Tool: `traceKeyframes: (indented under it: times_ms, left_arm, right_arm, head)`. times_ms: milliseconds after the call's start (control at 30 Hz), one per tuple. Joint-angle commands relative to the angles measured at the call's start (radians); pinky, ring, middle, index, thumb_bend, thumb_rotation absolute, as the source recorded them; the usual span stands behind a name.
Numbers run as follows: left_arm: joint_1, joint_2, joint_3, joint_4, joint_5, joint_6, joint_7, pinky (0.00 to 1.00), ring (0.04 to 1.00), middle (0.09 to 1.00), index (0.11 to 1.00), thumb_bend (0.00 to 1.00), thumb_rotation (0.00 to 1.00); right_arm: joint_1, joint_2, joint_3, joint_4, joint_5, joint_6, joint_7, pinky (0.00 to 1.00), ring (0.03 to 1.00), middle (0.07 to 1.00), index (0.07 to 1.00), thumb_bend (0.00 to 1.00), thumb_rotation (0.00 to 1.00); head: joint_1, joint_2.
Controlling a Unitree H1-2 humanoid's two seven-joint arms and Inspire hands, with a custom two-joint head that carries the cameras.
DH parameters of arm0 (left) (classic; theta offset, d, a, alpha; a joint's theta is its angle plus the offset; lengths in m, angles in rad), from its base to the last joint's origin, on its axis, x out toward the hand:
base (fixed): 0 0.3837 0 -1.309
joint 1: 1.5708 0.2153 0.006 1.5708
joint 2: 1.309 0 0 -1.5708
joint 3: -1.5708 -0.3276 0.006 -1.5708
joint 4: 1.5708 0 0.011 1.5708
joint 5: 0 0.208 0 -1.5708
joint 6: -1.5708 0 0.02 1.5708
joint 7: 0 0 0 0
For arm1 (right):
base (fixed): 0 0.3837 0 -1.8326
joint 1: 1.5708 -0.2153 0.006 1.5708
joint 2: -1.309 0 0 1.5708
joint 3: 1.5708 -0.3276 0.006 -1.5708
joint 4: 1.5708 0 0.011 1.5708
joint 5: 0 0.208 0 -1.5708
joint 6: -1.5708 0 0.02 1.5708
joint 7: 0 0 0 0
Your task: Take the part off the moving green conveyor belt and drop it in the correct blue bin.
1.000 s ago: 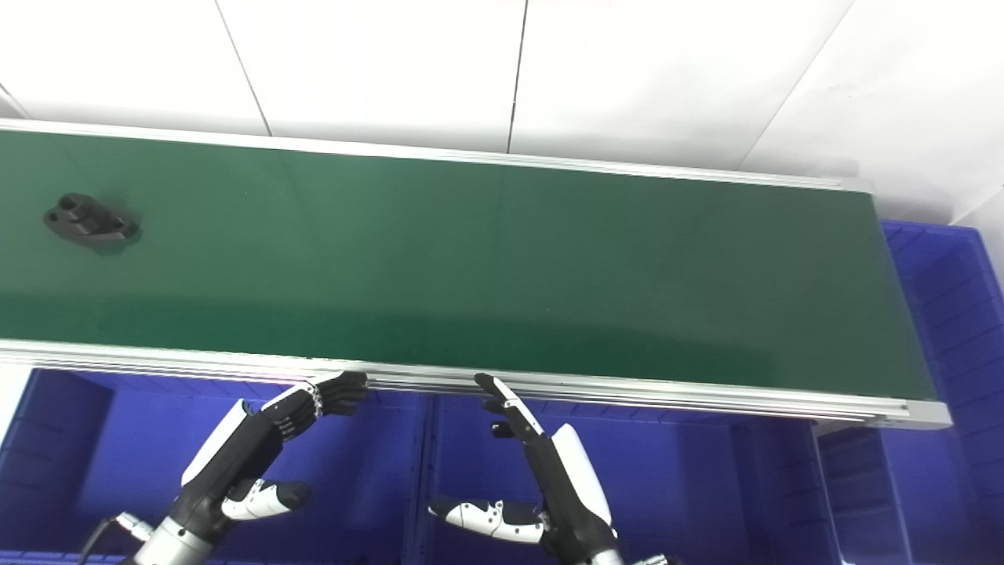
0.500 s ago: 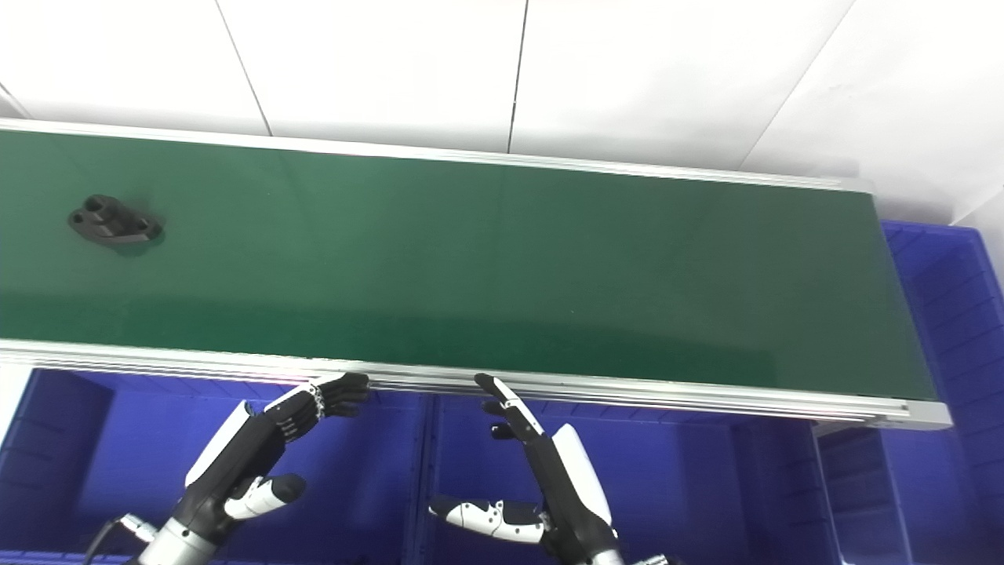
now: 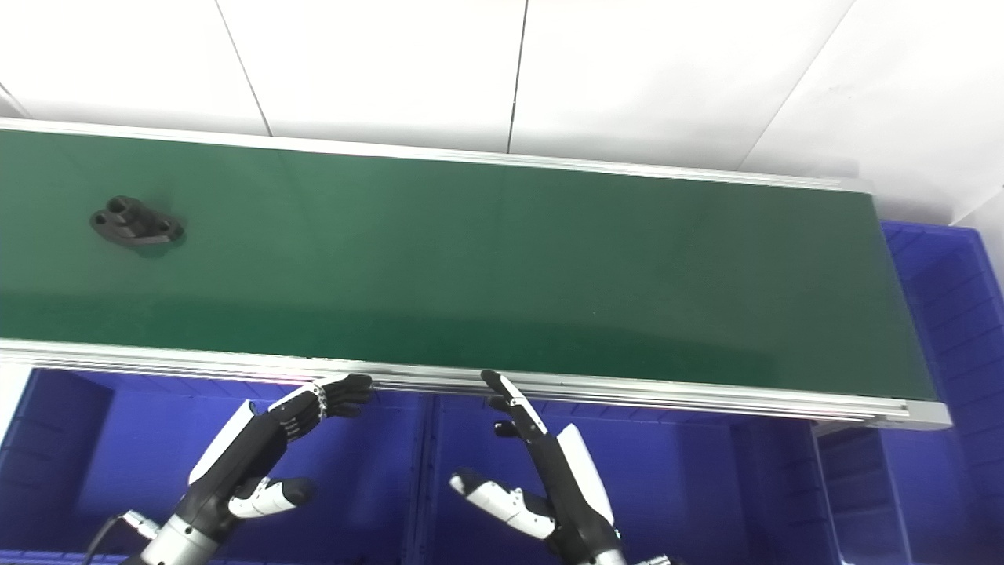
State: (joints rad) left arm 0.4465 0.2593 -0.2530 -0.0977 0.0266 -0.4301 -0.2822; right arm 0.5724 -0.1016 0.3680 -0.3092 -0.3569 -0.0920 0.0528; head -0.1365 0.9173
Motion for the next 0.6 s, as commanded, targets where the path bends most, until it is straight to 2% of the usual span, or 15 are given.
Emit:
traceKeyframes:
  times_ms: [0, 267, 400, 467, 533, 567]
  left_arm:
    - [-0.004, 0.007, -0.001, -0.023, 0.001, -0.039, 0.002, 0.76, 0.815, 0.833, 0.820, 0.73, 0.78]
    - [-0.005, 0.001, -0.006, -0.010, -0.002, -0.040, 0.003, 0.77, 0.818, 0.836, 0.819, 0.73, 0.78]
    - [-0.004, -0.004, -0.013, -0.005, 0.021, -0.040, 0.016, 0.76, 0.814, 0.833, 0.819, 0.75, 0.79]
    - [0.000, -0.010, -0.019, -0.001, 0.042, -0.040, 0.030, 0.77, 0.816, 0.831, 0.817, 0.77, 0.80]
    - [0.004, -0.016, -0.028, 0.005, 0.052, -0.040, 0.041, 0.76, 0.811, 0.827, 0.811, 0.78, 0.80]
    - [0.004, -0.018, -0.037, 0.012, 0.058, -0.040, 0.052, 0.76, 0.810, 0.827, 0.809, 0.78, 0.80]
  right_arm:
    - [0.011, 0.006, -0.001, -0.021, 0.020, -0.020, -0.002, 0.80, 0.886, 0.935, 0.923, 0.79, 0.99]
    - [0.014, 0.006, -0.003, -0.007, 0.045, -0.026, -0.001, 0.80, 0.872, 0.923, 0.912, 0.78, 1.00]
    - [0.016, -0.002, -0.006, 0.000, 0.056, -0.030, 0.004, 0.82, 0.888, 0.926, 0.918, 0.79, 1.00]
    - [0.018, -0.008, -0.009, 0.009, 0.063, -0.042, 0.003, 0.83, 0.886, 0.928, 0.917, 0.79, 1.00]
    - [0.018, -0.018, -0.010, 0.020, 0.068, -0.063, 0.002, 0.84, 0.891, 0.932, 0.920, 0.76, 1.00]
    - [0.017, -0.024, -0.010, 0.029, 0.068, -0.077, 0.000, 0.84, 0.895, 0.935, 0.923, 0.75, 1.00]
  head:
    - [0.005, -0.004]
    - [0.030, -0.030]
    - [0.074, -0.052]
    - [0.136, -0.090]
    - [0.169, -0.118]
    - [0.197, -0.149]
